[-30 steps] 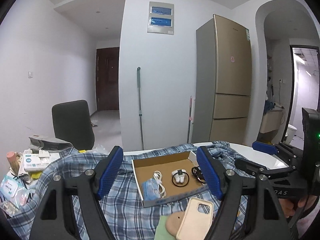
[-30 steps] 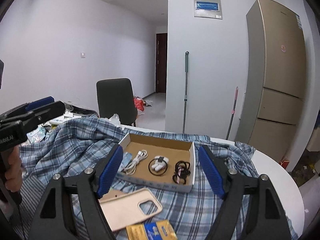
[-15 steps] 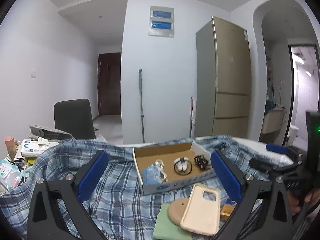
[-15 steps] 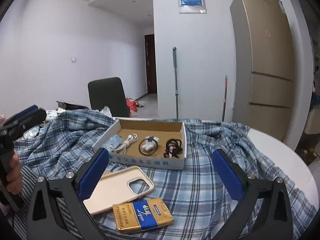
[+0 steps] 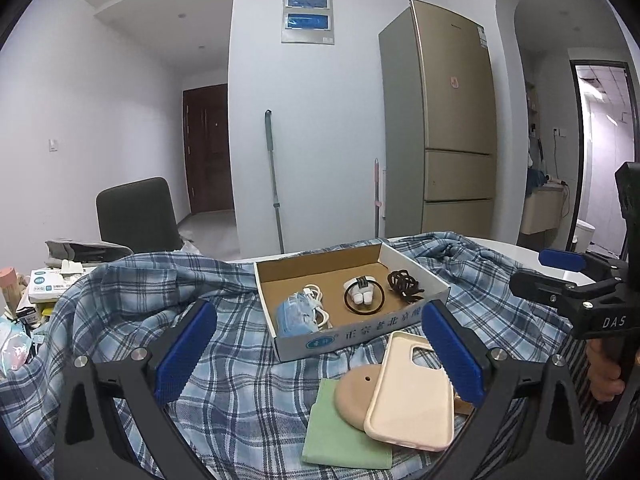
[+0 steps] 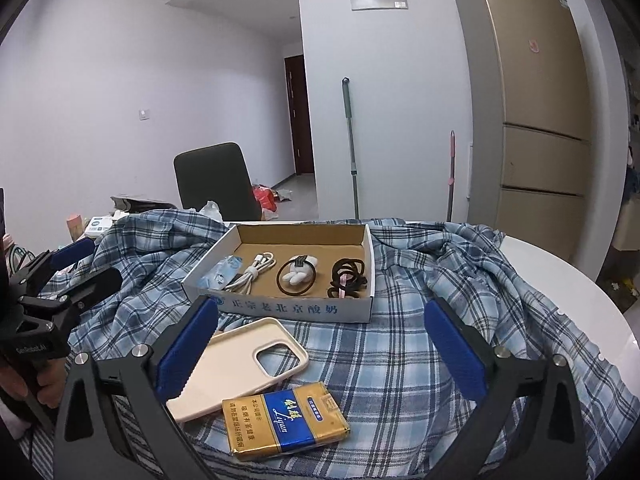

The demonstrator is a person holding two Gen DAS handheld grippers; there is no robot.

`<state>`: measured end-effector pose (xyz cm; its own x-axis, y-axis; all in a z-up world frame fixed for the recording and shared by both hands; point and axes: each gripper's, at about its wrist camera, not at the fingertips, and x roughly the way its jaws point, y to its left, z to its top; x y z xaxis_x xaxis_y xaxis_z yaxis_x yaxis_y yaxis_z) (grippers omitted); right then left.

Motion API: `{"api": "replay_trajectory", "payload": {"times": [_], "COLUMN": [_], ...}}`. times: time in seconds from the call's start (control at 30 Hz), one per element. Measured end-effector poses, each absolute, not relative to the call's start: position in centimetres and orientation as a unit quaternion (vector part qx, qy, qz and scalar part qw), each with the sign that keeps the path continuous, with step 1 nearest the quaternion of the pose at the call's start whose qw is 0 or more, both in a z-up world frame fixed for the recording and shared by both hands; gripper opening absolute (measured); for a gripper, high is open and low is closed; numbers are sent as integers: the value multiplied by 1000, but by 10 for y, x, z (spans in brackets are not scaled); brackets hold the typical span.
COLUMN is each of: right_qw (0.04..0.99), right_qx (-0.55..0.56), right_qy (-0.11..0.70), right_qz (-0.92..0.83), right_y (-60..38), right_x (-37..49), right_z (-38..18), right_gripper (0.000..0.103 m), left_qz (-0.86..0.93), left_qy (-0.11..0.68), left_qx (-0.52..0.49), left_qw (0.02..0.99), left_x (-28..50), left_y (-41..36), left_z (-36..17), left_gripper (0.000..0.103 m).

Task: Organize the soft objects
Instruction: 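Lift both open tools out of the box and move the right tool toward the cigarette pack, then lower the right tool onto the gold Liqun cigarette pack and close it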

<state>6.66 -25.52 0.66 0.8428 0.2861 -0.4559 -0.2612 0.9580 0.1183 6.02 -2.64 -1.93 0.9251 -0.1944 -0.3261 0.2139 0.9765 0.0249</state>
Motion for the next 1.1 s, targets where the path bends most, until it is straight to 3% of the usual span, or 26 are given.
{"api": "replay_trajectory", "payload": {"times": [0.23,0.4,0.53,0.87,1.03,1.1], "right_qw": [951,912,869,809,808,807], "right_qx": [10,-19,45,235,244,239], "right_qy": [274,398,488,539,532,536], "right_qz": [139,98,64,-12,-59,-67], "right_y": [-248,-236,-243,-237,-228,-226], "right_x": [69,85,89,87,92,95], "right_z": [9,-7,-28,-57,-60,-62], "right_gripper": [103,103,103,103,102,96], "left_qz": [-92,-92,-90,-81,-76,-74], "left_qy": [163,165,160,162,163,164], "left_qx": [32,32,34,26,12,9], "left_qw": [982,982,982,983,984,984], "left_x": [62,63,61,60,60,60], "left_y": [-28,-27,-27,-22,-17,-16], "left_z": [-20,-21,-20,-19,-18,-18], "left_gripper": [103,103,103,103,103,103]}}
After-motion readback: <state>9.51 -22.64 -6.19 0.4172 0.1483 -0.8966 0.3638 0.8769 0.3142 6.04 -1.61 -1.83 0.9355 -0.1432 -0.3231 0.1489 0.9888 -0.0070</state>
